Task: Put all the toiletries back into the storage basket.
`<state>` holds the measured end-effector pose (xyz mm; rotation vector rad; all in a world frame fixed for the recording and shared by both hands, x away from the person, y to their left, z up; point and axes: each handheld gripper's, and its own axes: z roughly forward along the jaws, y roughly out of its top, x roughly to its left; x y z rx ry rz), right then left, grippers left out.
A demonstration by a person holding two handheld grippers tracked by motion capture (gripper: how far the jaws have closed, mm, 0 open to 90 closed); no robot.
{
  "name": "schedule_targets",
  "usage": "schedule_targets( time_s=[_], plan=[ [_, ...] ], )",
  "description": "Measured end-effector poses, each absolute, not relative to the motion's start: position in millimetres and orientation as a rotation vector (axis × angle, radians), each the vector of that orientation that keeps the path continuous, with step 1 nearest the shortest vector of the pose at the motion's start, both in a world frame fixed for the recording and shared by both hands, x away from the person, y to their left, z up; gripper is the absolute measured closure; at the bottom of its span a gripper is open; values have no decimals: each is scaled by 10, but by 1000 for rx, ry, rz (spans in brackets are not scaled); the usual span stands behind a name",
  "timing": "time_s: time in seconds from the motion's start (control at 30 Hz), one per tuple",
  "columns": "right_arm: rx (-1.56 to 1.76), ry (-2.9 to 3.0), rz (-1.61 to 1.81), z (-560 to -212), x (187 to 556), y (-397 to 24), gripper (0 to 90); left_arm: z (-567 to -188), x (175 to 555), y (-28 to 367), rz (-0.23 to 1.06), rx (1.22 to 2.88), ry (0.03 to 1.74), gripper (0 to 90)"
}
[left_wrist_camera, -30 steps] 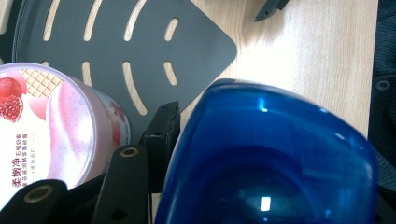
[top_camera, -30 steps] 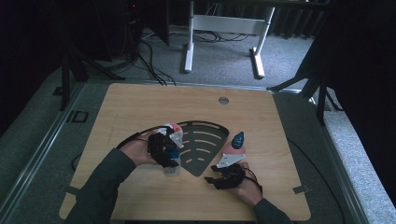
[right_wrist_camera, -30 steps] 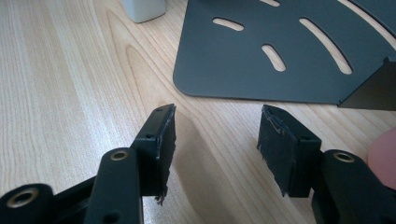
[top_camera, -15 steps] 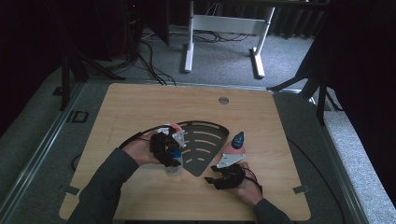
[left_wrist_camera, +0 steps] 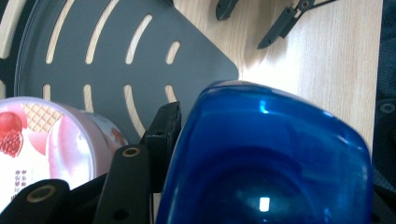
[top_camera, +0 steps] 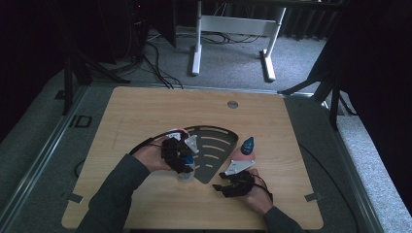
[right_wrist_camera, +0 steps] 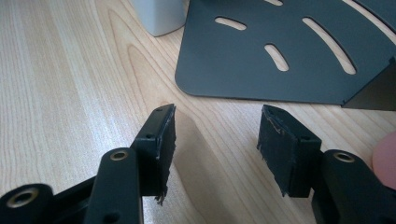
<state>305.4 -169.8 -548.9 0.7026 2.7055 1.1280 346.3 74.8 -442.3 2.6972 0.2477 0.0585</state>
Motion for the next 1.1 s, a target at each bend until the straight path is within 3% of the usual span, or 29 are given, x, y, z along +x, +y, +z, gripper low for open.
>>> schedule_targets(
  time_s=[0.63, 1.1],
  plan=[
    [703, 2708, 1129, -5495, 3049, -1691, 460, -4383, 3482, 711, 8, 2670, 239, 546],
    [697, 2713, 1129, -5503, 3054, -1685, 460, -4325, 3606, 619, 50, 2661, 266, 546]
  ],
)
